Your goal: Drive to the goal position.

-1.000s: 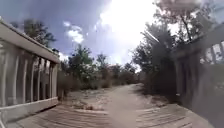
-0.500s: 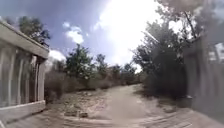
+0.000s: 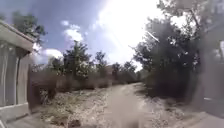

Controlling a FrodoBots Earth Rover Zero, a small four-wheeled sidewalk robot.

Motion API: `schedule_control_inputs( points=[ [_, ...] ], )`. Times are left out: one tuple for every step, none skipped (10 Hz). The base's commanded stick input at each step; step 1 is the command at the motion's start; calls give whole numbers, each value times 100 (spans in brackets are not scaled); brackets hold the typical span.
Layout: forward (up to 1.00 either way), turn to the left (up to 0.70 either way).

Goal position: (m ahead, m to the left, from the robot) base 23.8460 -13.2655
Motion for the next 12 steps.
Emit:
schedule_control_inputs(
  points=[
    [70,0],
    [70,0],
    [70,0],
    [70,0],
    [70,0],
    [70,0],
    [70,0],
    [70,0],
    [70,0],
    [70,0],
    [70,0],
    [70,0]
  ],
)
